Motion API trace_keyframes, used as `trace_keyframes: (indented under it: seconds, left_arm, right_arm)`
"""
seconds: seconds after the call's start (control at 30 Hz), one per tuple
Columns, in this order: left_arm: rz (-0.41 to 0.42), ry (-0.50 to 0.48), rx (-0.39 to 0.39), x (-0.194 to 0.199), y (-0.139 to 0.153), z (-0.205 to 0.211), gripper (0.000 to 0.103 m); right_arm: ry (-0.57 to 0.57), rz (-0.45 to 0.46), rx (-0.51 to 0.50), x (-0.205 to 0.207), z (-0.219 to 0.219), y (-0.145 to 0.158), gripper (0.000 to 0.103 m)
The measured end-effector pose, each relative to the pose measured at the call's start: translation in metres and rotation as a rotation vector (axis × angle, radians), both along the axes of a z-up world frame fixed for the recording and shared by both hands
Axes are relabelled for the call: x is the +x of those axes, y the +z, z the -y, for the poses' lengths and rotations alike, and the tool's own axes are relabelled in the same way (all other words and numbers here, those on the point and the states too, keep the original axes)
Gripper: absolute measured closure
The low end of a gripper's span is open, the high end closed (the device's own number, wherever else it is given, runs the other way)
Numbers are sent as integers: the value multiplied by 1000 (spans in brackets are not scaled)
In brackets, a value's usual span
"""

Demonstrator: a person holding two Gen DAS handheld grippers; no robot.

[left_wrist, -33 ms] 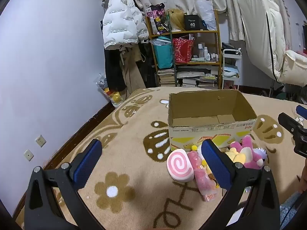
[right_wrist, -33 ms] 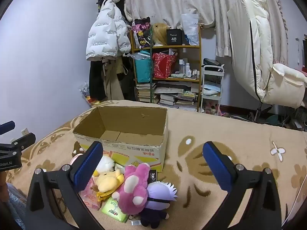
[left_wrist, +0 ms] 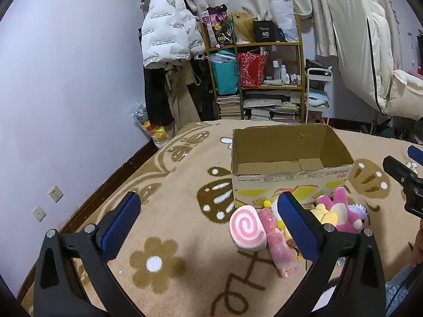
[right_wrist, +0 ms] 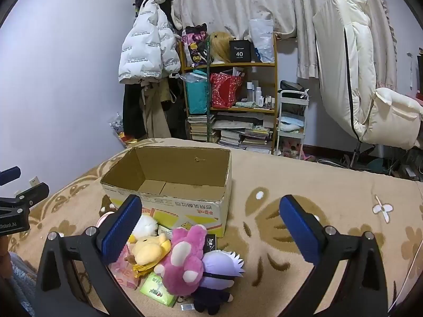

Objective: Organize soft objects

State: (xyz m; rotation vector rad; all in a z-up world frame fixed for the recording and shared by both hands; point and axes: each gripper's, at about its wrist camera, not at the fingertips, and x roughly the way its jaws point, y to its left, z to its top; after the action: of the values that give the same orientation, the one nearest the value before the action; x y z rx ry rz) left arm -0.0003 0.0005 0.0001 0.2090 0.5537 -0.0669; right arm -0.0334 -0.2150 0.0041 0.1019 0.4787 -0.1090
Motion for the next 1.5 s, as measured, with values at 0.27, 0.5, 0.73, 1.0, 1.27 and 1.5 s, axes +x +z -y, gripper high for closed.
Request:
trace_keyframes:
  seconds: [0.27,0.5,0.73,1.0,1.27,1.5]
  left_arm:
    - [7,1,6,-4,4,-1,1]
    - [-5,4,-1,1,3,3,1]
    - [-3,3,0,1,3,2,1]
    - [0,3,1,-3,7,4,1]
    - [2,4,4,-3,8,6,1]
    - [2,4,4,-4,10,7,1]
  right_arm:
    - [-2,-9,1,0,0,0,0]
    - [-1,-10,9,0,1,0,0]
    - [0,-12,9,1,0,-1,0]
    - [1,-12,11,1,0,-1,0]
    - [0,-13,12,1,0,-1,0]
    - [1,-13,12,1,0,-1,0]
